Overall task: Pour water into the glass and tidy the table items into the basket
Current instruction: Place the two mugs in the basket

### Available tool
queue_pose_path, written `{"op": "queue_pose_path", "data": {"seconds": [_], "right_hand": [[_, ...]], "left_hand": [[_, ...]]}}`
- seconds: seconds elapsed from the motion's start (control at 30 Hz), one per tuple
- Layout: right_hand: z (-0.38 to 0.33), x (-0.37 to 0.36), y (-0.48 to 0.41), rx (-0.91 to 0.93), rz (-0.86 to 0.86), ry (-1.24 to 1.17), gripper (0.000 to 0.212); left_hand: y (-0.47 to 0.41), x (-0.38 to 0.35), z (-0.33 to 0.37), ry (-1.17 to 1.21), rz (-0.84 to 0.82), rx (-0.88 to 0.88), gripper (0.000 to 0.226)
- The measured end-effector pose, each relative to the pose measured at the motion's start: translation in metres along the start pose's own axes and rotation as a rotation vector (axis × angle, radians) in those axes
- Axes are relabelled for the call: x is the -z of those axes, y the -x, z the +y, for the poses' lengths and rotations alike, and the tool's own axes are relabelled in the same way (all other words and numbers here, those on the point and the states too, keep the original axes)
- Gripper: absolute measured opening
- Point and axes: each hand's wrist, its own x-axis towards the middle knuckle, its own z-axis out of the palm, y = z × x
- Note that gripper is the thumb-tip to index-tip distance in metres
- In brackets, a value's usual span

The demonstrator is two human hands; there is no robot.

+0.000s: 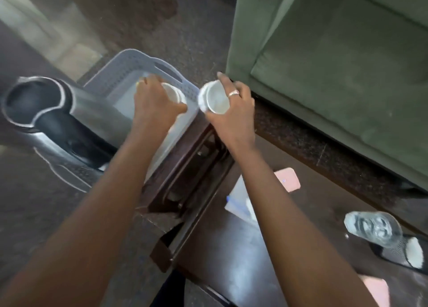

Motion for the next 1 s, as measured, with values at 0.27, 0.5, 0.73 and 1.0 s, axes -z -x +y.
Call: {"op": "queue_pose_path", "data": {"seconds": [0.27, 0.5, 0.73, 1.0], "right_hand": [[-0.039, -0.11, -0.064, 0.034, -0.275, 0.176, 0.078], [-0.029, -0.167, -0.091, 0.069, -0.367, 0.275, 0.076], [-0.043, -0.194, -0.105, 0.108, -0.374, 0.321, 0.058], [-0.049, -0.195, -0.101, 0.097, -0.341, 0.282, 0.064]], "left_hand": [[-0.084, -0.014, -0.053, 0.024, 0.053, 0.332, 0.062], [-0.11, -0.045, -0.086, 0.13, 0.28, 0.44, 0.041], [-0.117, -0.061, -0.106, 0.135, 0.481, 0.45, 0.043], [-0.091, -0.069, -0.102, 0.261, 0.51, 0.243, 0.052]]}}
